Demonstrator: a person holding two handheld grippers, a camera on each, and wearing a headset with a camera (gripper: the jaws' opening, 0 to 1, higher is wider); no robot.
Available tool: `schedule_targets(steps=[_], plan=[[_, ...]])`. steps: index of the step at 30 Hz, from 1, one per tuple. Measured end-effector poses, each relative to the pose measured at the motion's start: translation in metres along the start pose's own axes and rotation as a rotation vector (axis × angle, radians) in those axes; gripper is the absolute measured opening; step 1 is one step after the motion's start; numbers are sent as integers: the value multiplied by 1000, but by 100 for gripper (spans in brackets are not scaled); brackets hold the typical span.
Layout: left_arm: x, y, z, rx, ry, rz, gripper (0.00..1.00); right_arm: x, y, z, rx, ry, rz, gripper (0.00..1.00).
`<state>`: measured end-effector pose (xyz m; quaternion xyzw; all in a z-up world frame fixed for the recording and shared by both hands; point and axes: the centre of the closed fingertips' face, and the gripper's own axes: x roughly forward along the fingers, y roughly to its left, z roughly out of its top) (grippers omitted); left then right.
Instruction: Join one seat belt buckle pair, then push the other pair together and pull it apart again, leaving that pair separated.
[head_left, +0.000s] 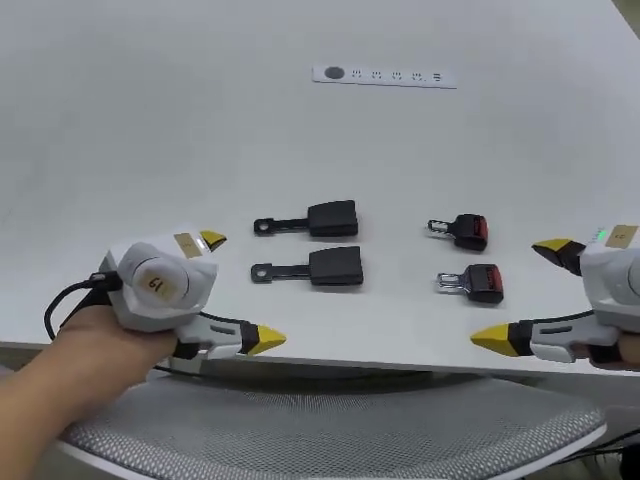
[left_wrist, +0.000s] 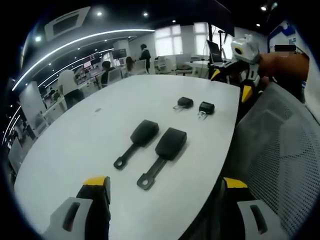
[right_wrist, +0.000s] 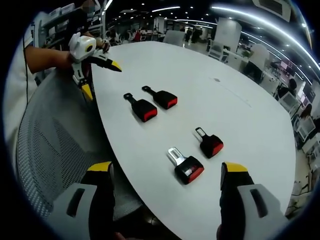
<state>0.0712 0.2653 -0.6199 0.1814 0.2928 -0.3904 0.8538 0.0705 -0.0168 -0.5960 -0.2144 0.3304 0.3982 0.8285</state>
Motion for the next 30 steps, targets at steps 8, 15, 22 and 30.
schedule_targets(steps=[8, 15, 22, 30], plan=[[3, -4, -2, -17, 6, -10, 93, 4, -7, -2, 20, 1, -13, 90], [5, -1, 1, 3, 16, -18, 93, 8, -13, -1, 23, 0, -13, 90], [6, 4, 7, 11, 13, -12, 93, 11, -14, 2, 24, -1, -7, 89], [7, 4, 4, 20, 24, -23, 93, 13, -15, 2, 28, 2, -7, 88]])
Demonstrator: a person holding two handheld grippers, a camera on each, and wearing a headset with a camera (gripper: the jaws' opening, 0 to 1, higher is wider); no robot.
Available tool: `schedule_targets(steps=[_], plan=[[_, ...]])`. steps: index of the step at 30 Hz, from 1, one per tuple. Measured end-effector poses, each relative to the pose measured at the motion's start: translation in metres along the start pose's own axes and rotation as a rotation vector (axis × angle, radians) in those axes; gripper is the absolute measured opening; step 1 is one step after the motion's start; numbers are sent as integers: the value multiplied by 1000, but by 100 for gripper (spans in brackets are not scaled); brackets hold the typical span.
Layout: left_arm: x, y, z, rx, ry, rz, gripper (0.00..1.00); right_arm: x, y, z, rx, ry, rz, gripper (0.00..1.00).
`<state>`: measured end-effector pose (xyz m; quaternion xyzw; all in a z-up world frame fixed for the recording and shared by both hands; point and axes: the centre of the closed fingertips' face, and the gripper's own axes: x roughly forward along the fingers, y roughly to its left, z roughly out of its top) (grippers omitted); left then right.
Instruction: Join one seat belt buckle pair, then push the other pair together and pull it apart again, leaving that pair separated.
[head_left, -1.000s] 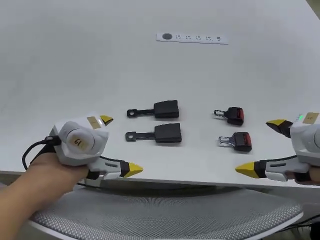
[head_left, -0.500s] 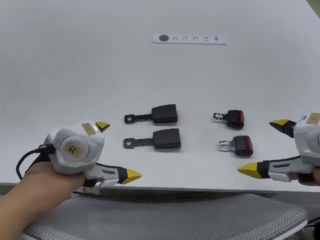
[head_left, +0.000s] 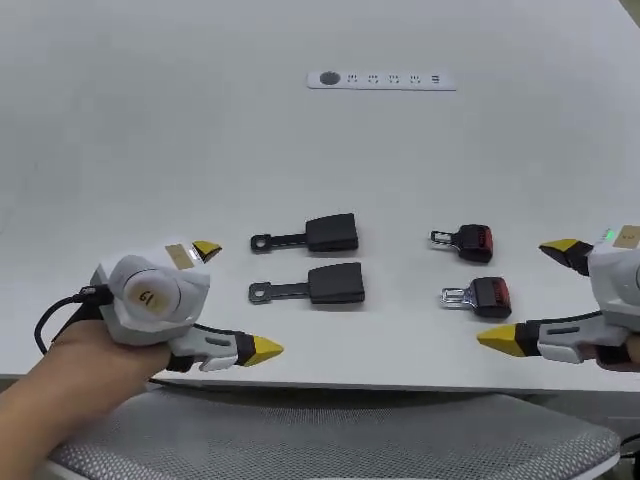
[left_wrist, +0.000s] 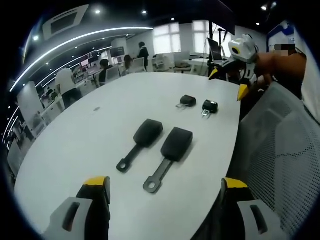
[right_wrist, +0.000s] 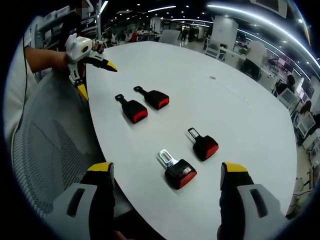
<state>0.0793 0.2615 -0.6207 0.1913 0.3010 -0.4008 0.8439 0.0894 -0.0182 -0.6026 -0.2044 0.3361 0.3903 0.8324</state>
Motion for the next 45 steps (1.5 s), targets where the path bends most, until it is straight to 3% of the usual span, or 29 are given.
schedule_targets(steps=[16, 23, 30, 34, 36, 41, 45], plan=[[-2, -3, 4, 23, -10, -9, 92, -3, 8, -3, 12, -3, -11, 87], [-2, 6, 5, -12, -33, -1, 91, -5, 14, -2, -2, -6, -4, 83], [0, 5, 5, -11, -26, -16, 88, -7, 11, -5, -5, 12, -14, 80], [-2, 5, 11, -10, -36, -30, 83, -8, 9, -5, -35, 22, -17, 77], [-2, 4, 11, 6, -20, -33, 82, -7, 7, -5, -46, 25, -19, 76], [0, 7, 18, 8, -21, -45, 81, -5, 1, -3, -67, 20, -26, 73], [6, 13, 18, 47, -2, -53, 78, -4, -5, -2, -77, 21, -30, 71]])
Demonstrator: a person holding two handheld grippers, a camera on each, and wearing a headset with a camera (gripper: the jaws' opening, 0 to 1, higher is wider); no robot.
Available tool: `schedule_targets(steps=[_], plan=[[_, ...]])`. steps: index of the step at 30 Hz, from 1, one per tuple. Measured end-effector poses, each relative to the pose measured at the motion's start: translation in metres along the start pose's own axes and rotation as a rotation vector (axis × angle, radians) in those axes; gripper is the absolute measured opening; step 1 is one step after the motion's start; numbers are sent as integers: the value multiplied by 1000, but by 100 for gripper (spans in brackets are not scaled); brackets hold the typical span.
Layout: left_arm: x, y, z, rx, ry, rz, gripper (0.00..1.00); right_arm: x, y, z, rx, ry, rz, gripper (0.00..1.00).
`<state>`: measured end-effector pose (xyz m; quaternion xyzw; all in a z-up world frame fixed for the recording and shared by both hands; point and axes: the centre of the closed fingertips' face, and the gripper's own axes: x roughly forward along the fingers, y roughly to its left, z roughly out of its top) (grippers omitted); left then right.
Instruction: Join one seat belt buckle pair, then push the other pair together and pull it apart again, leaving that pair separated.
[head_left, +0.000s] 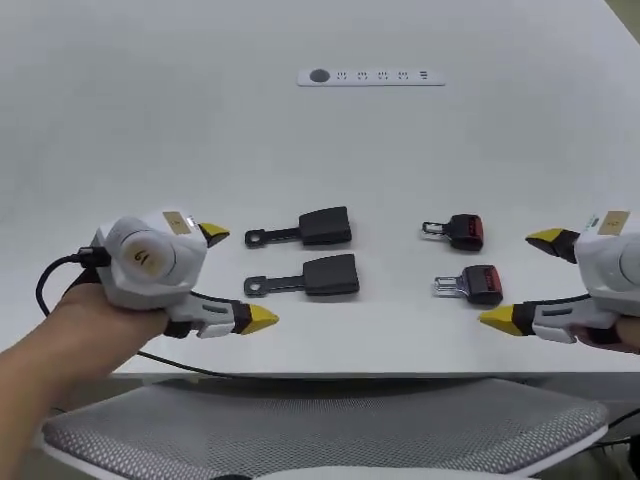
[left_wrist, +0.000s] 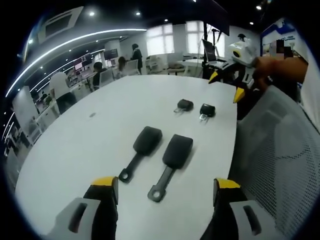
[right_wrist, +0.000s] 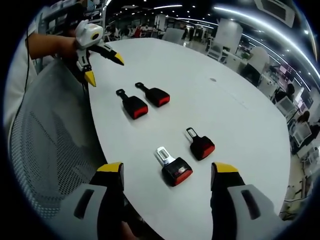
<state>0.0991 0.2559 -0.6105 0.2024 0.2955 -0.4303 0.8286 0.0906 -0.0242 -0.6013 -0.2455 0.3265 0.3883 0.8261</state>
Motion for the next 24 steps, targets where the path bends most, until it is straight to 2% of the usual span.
schedule_targets(steps=[5, 7, 11, 12, 15, 17, 21, 24], plan=[[8, 3, 0, 39, 25, -16, 74, 3, -1, -2, -14, 10, 5, 69], [13, 6, -3, 47, 37, -24, 73, 4, -2, -2, -18, 12, 10, 67], [20, 1, 2, 97, 35, -51, 67, 9, -3, -4, -23, 17, 21, 64], [22, 1, 0, 108, 46, -56, 66, 11, -3, -5, -25, 19, 28, 63], [28, 3, 1, 111, 64, -71, 63, 17, -5, -8, -35, 32, 36, 63], [34, 6, -3, 115, 79, -78, 62, 20, -6, -9, -40, 39, 40, 62], [43, 7, 1, 118, 94, -99, 59, 29, -11, -15, -52, 62, 64, 58], [51, 2, 4, 124, 112, -122, 55, 35, -12, -20, -80, 86, 83, 53]])
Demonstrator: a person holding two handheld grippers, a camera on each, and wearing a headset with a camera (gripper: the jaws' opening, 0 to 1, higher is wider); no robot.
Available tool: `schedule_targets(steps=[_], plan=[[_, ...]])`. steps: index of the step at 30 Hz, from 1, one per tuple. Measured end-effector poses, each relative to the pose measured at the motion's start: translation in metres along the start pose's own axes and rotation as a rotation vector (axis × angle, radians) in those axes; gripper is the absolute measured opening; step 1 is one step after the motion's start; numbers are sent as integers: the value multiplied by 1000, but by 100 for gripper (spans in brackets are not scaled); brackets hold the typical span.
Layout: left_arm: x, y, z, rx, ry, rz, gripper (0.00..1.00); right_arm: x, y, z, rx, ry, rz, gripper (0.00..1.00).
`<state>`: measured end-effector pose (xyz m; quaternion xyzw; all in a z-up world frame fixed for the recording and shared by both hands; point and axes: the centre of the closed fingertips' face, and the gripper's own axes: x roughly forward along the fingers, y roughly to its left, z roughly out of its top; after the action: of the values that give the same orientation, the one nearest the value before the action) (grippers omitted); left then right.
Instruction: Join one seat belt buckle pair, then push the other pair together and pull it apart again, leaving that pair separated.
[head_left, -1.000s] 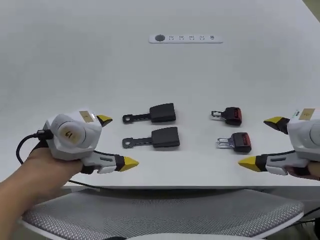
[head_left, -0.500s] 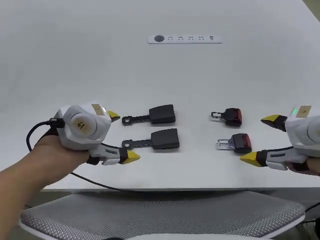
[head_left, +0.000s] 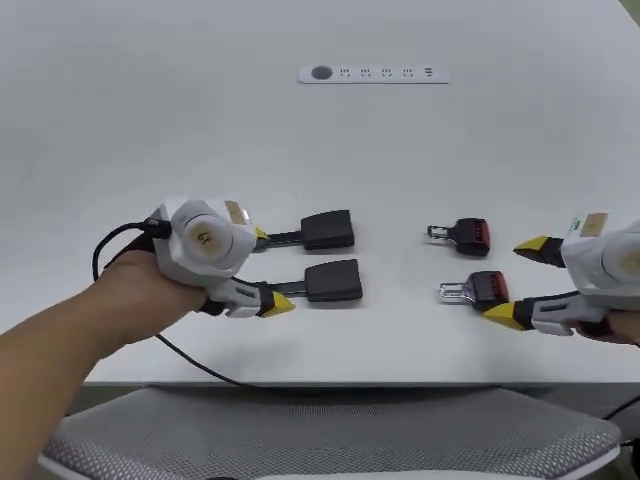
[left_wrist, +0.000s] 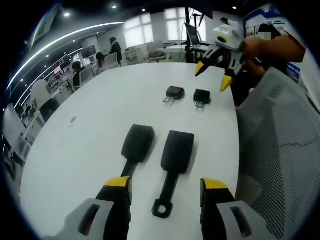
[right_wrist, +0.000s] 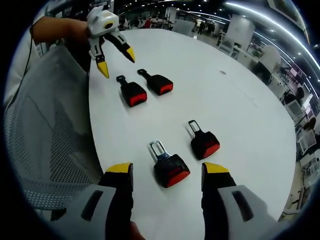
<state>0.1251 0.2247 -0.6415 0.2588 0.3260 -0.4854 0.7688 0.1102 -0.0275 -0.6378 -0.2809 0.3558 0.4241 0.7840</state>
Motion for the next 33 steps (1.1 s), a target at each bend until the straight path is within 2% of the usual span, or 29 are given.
schedule_targets(steps=[5, 13, 14, 17, 23, 33], plan=[[10, -5, 4, 13, 15, -22, 53, 9, -4, -9, -28, 30, 24, 50], [29, -3, 3, 39, 59, -40, 48, 18, -3, -16, -73, 74, 72, 44], [31, -7, 2, 39, 76, -60, 47, 20, -3, -18, -80, 84, 84, 43], [38, -12, 0, 63, 88, -92, 42, 21, -4, -20, -100, 99, 95, 42], [50, -16, 5, 82, 104, -113, 39, 29, -3, -25, -138, 136, 131, 40], [61, -22, 2, 131, 145, -174, 34, 40, -4, -32, -182, 185, 179, 39]])
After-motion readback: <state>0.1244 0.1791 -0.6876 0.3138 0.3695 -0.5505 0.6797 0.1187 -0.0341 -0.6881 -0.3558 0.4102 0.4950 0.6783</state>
